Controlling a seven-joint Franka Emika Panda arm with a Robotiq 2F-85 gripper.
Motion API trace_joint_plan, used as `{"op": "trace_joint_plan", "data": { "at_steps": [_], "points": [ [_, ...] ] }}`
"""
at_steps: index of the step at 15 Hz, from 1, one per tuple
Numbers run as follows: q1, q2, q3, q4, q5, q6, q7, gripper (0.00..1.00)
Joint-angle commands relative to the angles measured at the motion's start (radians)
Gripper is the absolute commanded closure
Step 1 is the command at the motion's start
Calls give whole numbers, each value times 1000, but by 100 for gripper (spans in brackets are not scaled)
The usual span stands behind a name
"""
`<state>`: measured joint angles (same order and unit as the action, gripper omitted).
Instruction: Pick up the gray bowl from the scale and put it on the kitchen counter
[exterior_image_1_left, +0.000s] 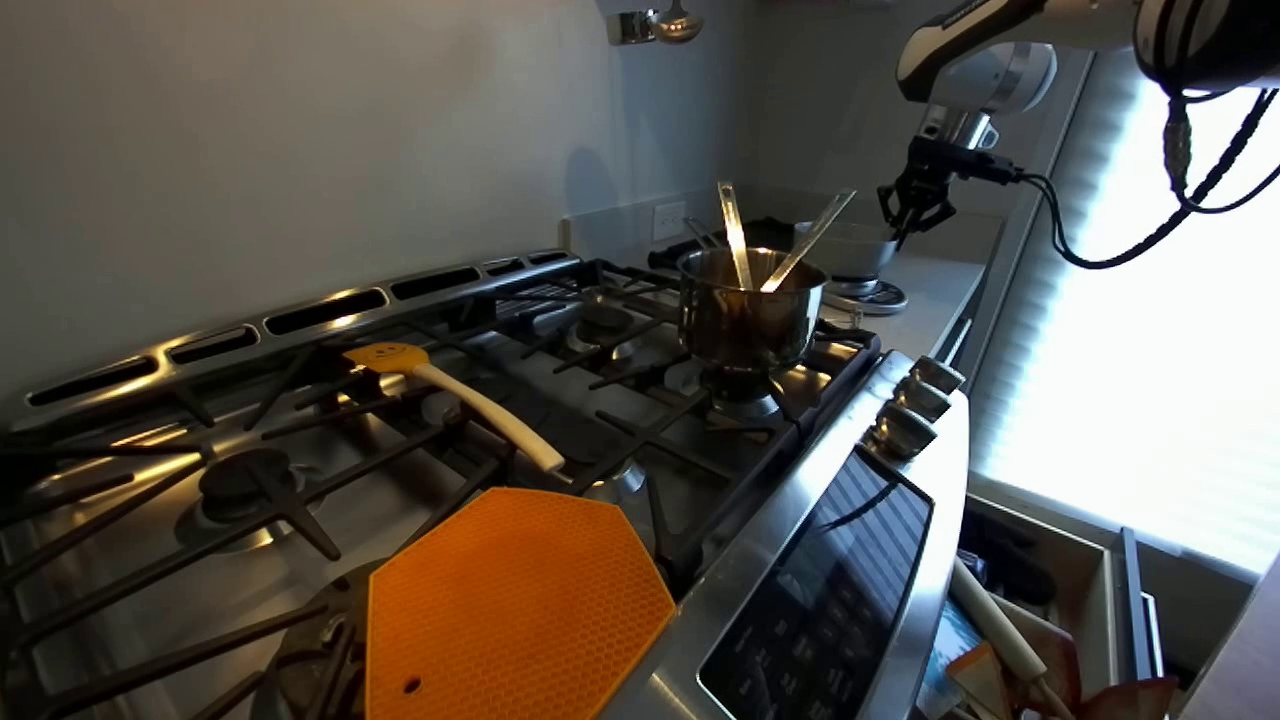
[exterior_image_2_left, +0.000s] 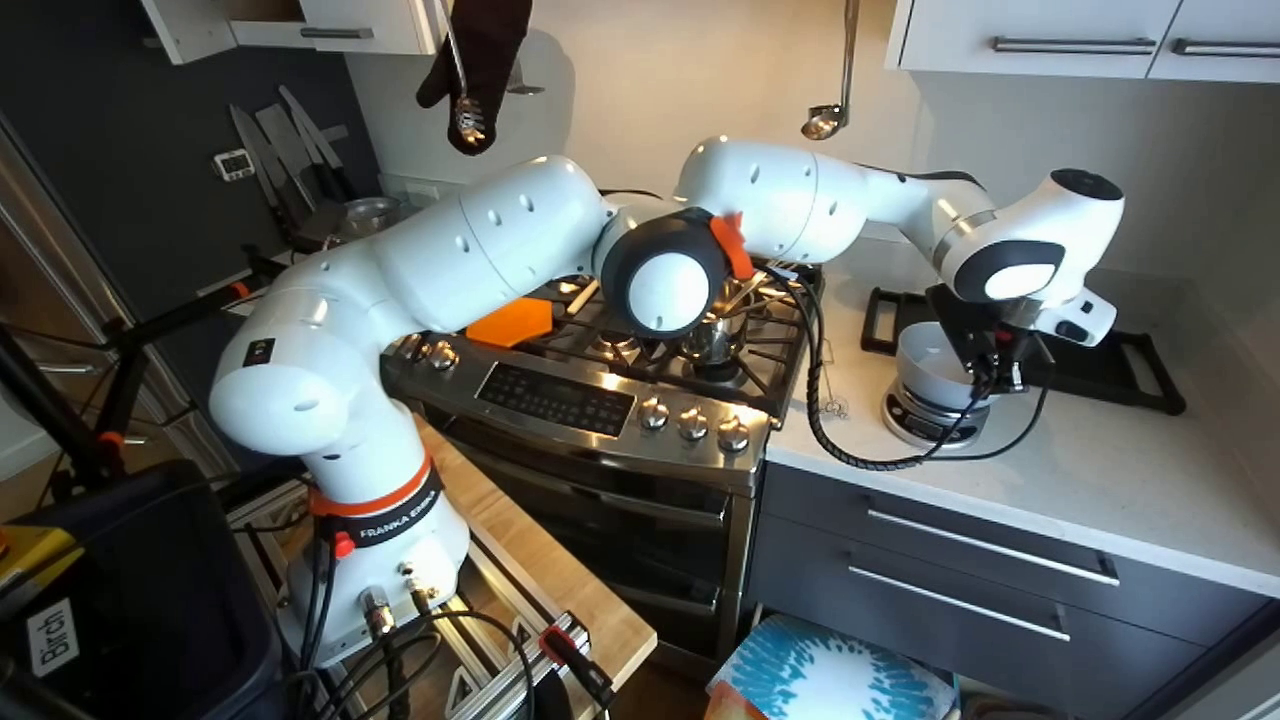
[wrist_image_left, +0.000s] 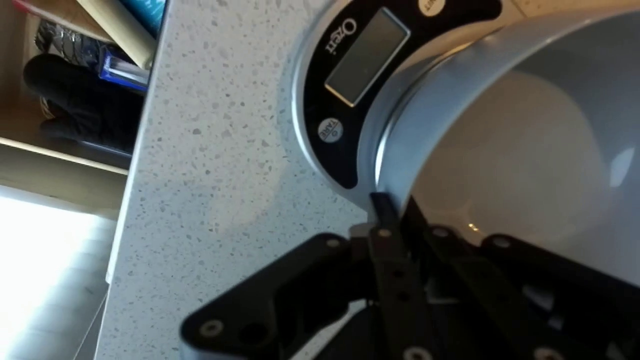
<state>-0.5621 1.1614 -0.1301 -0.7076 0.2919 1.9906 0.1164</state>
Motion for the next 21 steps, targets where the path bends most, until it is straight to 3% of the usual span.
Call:
{"op": "trace_joint_plan", "data": {
  "at_steps": [1,7,14,15,20,21],
  "points": [
    [-37,-14,32,82,43,-54,16,98],
    [-98,25,55,266,21,-49,233,98],
    [-198,47,54,311,17,-40,514,98],
    [-179,49,54,316,-13,-64,451,93],
    [-200,57,57,316,-12,-64,503,93],
    [-198,57,58,317,-12,-64,505,98]
  ]
}}
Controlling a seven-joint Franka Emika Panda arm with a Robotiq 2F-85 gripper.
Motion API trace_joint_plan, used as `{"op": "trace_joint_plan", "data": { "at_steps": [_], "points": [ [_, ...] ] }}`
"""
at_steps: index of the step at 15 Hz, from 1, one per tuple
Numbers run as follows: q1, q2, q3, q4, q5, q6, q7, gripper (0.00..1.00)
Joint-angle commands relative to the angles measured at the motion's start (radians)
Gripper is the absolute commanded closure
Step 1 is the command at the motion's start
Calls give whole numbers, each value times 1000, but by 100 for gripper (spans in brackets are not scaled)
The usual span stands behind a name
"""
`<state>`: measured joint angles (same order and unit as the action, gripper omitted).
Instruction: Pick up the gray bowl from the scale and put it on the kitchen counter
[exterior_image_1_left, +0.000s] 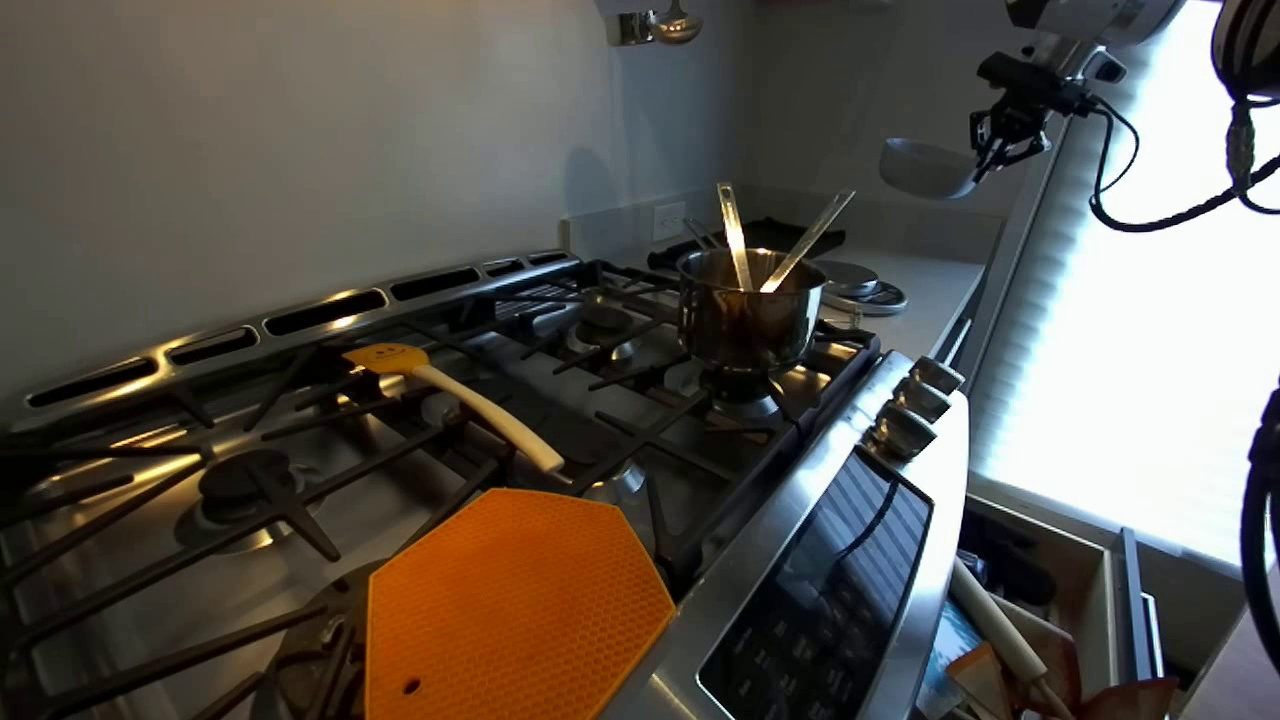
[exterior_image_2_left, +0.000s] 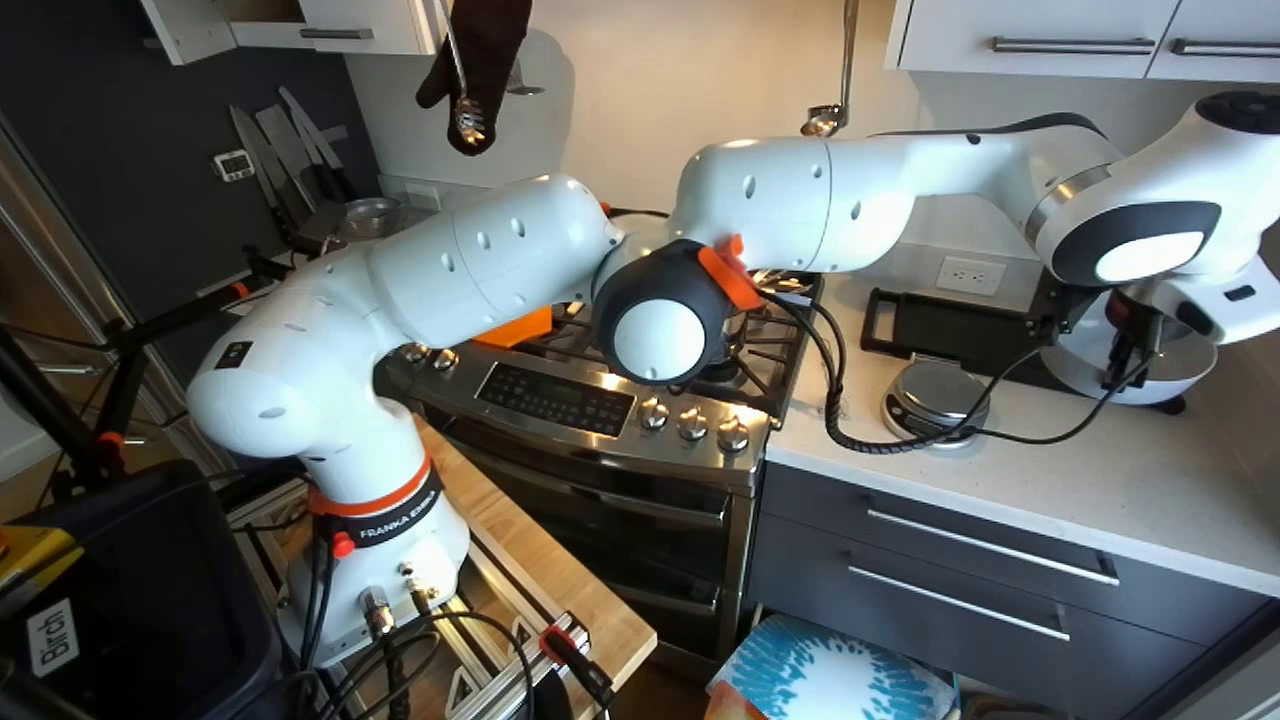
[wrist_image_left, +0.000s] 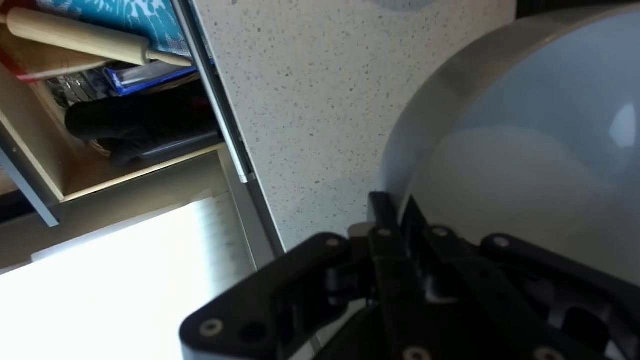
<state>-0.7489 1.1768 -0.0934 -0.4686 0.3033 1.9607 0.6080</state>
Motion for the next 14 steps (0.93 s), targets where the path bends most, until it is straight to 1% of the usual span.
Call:
{"op": "trace_joint_plan", "data": {
  "at_steps": [1,4,8,9,14],
  "points": [
    [-8,53,22,82,-25,-11,27,98],
    [6,81,3,78,-49,-3,110,98],
    [15,115,1,77,-75,6,198,98],
    [18,104,3,44,-81,31,199,98],
    [21,141,-4,50,-113,100,202,98]
  ]
}}
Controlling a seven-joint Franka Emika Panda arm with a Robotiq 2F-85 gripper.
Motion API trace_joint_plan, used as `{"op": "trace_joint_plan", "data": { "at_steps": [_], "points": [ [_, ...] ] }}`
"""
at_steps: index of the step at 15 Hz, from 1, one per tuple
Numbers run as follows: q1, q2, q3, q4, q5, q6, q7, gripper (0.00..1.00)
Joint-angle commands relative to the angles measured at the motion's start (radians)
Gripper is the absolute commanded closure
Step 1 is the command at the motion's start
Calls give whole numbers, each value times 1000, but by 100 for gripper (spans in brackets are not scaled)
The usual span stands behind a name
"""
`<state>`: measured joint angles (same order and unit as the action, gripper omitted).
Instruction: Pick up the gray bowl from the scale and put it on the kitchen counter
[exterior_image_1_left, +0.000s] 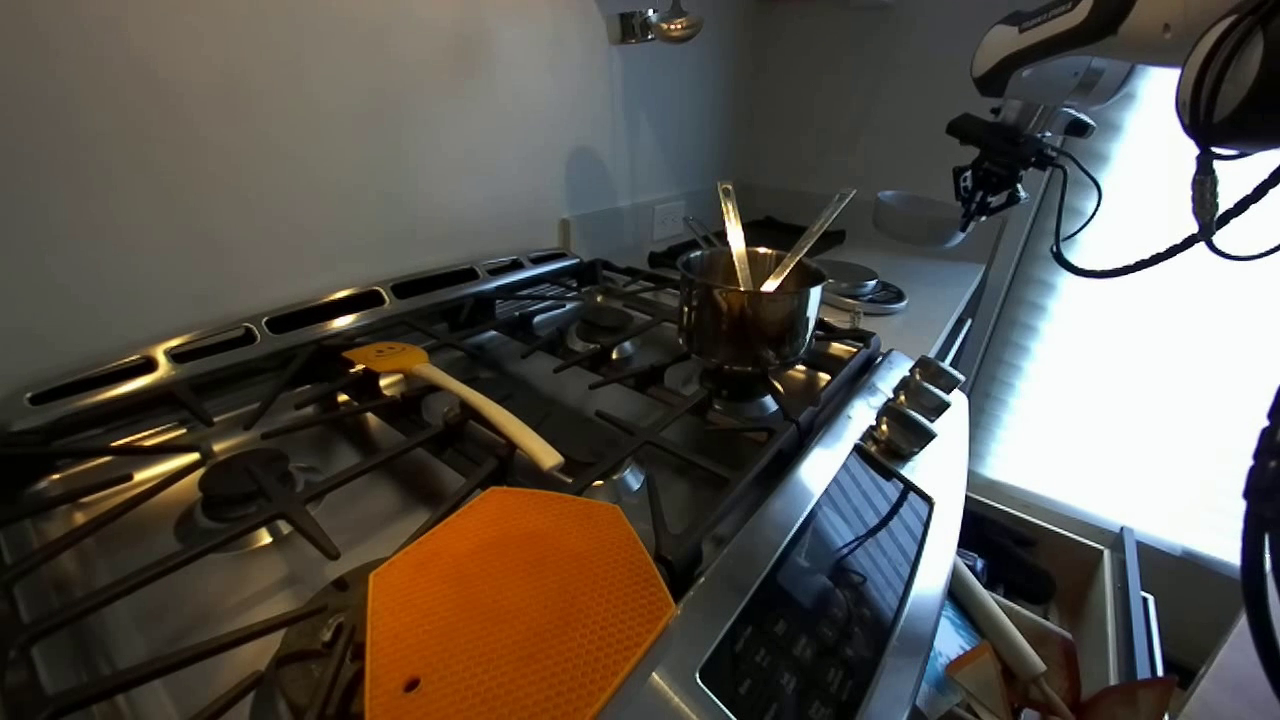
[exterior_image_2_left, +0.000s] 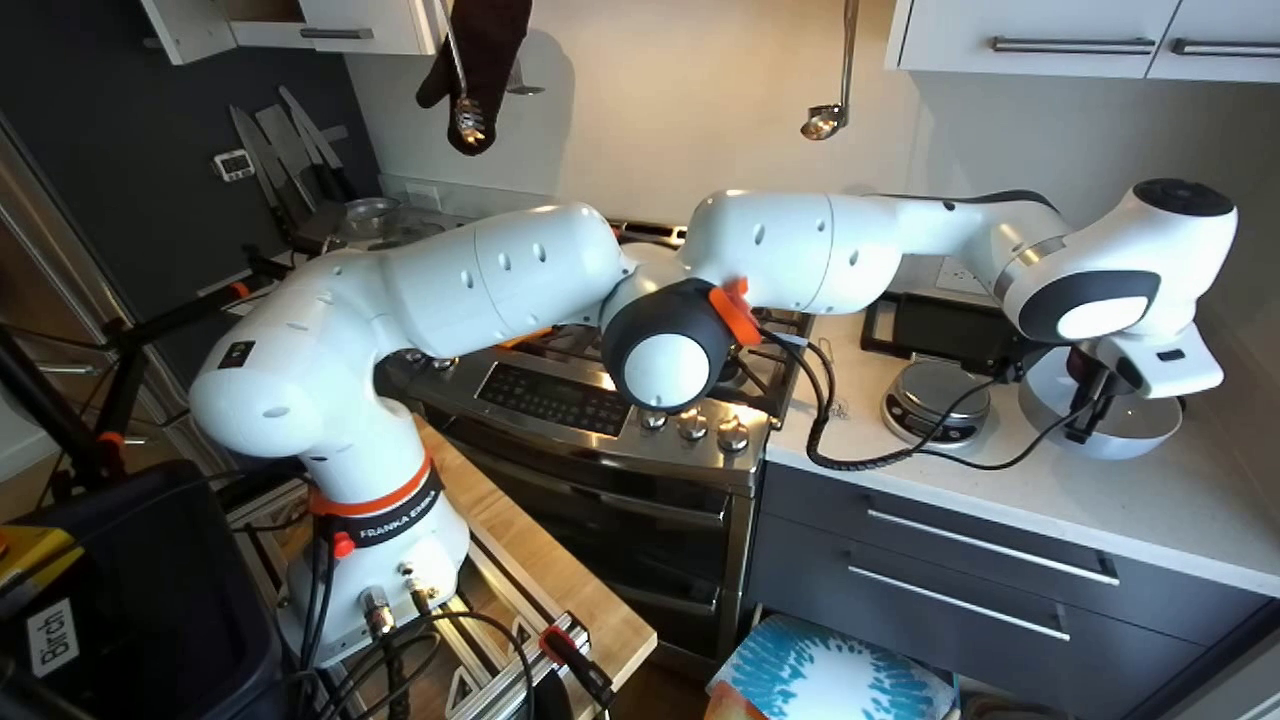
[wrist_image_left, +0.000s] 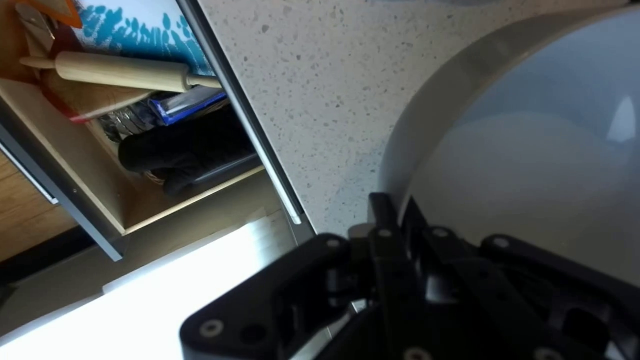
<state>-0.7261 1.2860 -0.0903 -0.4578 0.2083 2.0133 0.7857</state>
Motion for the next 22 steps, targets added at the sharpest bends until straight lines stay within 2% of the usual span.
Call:
{"op": "trace_joint_plan", "data": {
  "at_steps": [1,4,13,22],
  "points": [
    [-1,40,-12,41,-26,70,21,98],
    [0,58,-25,37,-48,107,28,98],
    [7,83,-31,26,-77,55,7,98],
    [13,108,-26,27,-85,62,-25,98]
  ]
}}
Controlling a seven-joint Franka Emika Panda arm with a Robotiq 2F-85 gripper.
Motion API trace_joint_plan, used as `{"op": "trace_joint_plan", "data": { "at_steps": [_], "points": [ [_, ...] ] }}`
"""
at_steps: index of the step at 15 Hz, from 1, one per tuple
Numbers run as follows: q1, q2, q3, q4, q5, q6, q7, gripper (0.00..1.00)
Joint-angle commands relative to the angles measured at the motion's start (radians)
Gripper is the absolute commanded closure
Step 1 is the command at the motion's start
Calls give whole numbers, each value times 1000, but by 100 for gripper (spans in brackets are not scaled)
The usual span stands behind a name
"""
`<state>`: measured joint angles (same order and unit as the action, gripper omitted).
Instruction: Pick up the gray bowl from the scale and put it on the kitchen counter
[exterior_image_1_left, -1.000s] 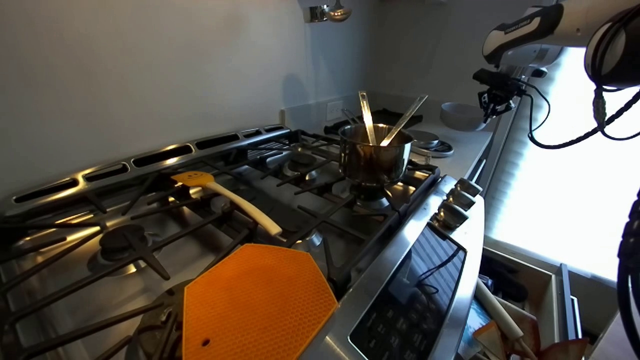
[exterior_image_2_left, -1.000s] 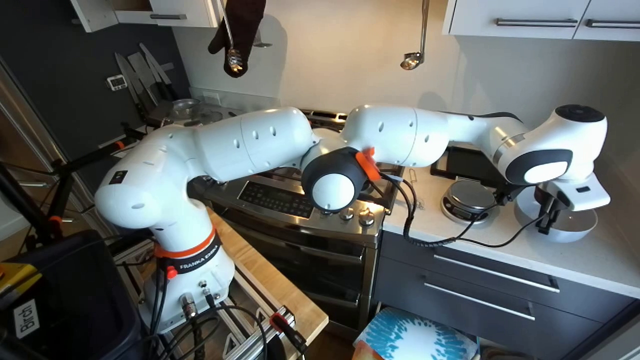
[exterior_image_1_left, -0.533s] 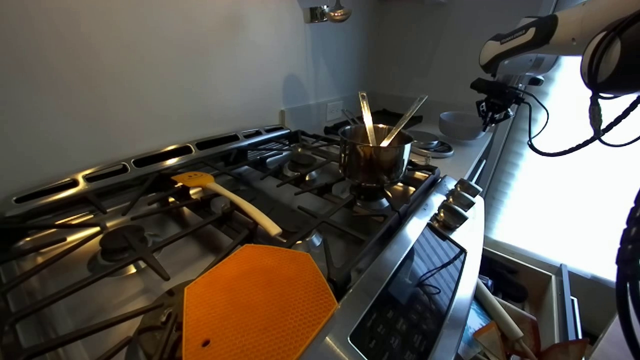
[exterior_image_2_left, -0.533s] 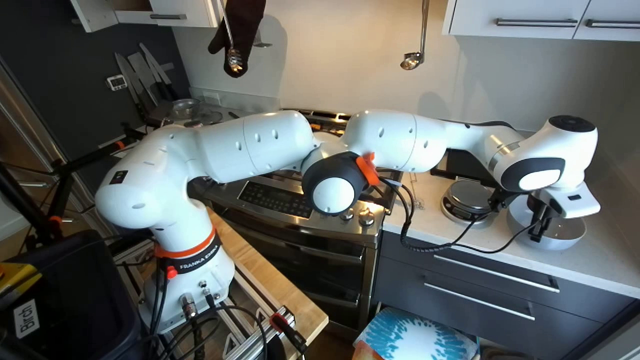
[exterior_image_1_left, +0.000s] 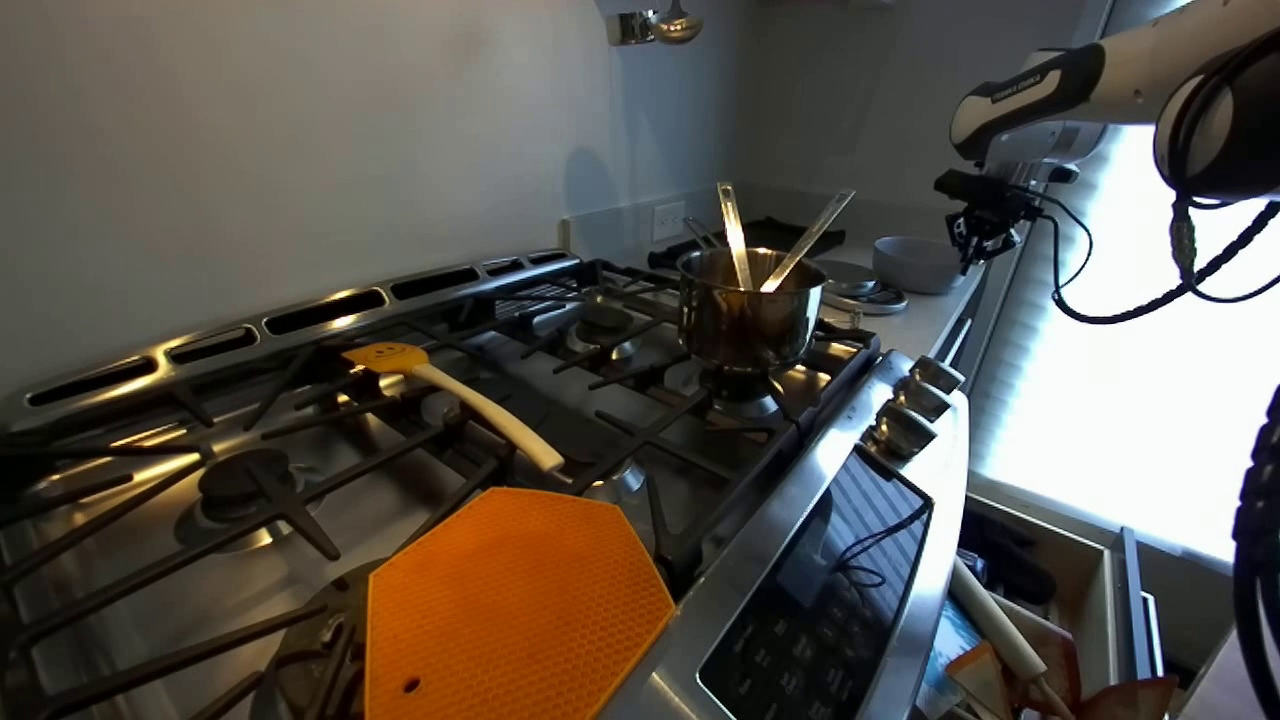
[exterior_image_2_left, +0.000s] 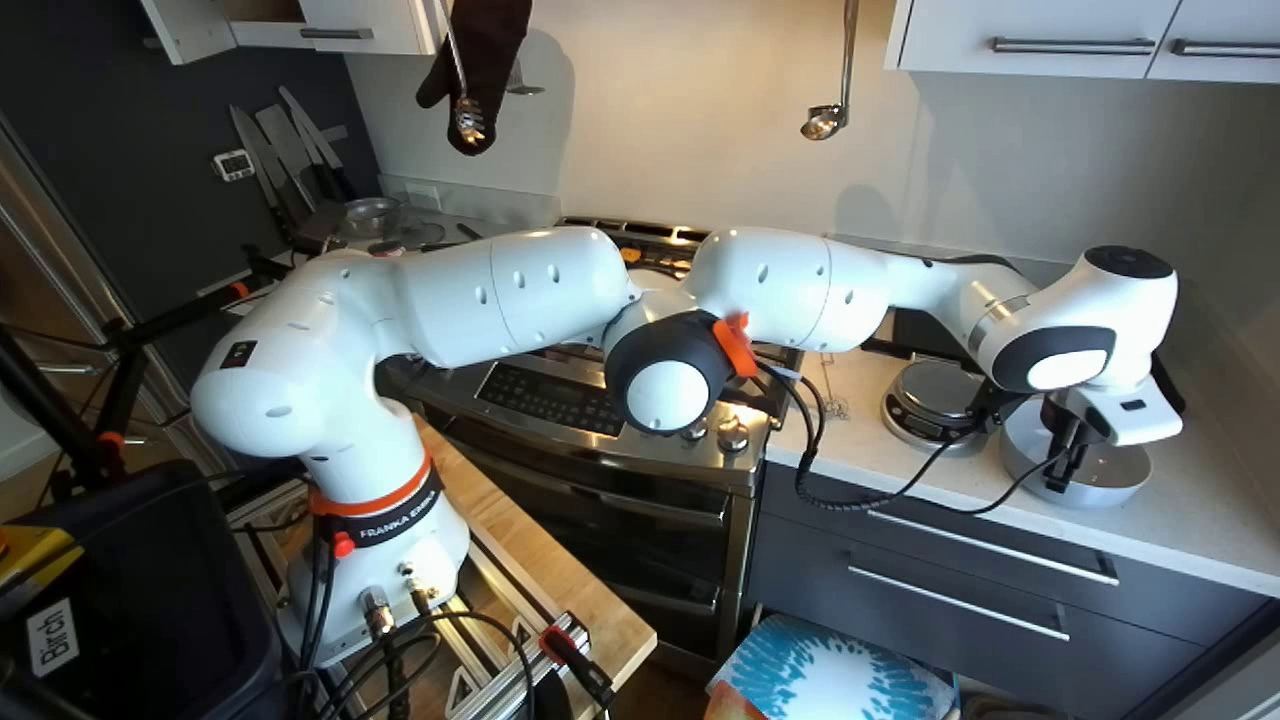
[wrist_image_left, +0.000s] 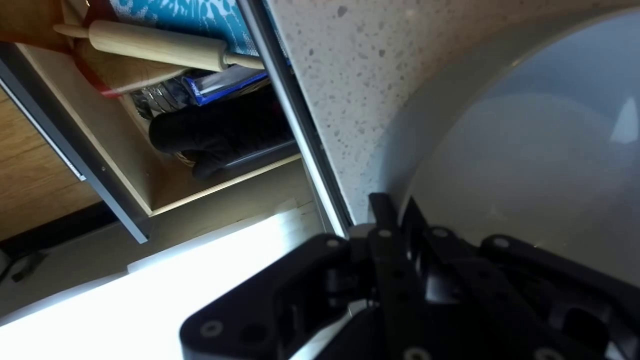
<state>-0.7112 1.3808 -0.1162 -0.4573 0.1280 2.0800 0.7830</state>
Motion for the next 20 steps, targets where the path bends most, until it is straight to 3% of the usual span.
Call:
{"op": "trace_joint_plan", "data": {
  "at_steps": [1,2,3,9,13,16,20],
  "points": [
    [-3,12,2,25,-4,-11,-30,98],
    [-3,12,3,24,-3,-12,-38,98],
    [-3,12,4,24,-2,-12,-47,73],
    [5,-24,28,-10,14,21,-112,31],
    [31,-75,10,-21,-10,-51,-127,3],
    [54,-120,13,-33,-17,-149,-196,0],
    [116,-161,6,-41,-27,-368,-257,0]
  ]
}}
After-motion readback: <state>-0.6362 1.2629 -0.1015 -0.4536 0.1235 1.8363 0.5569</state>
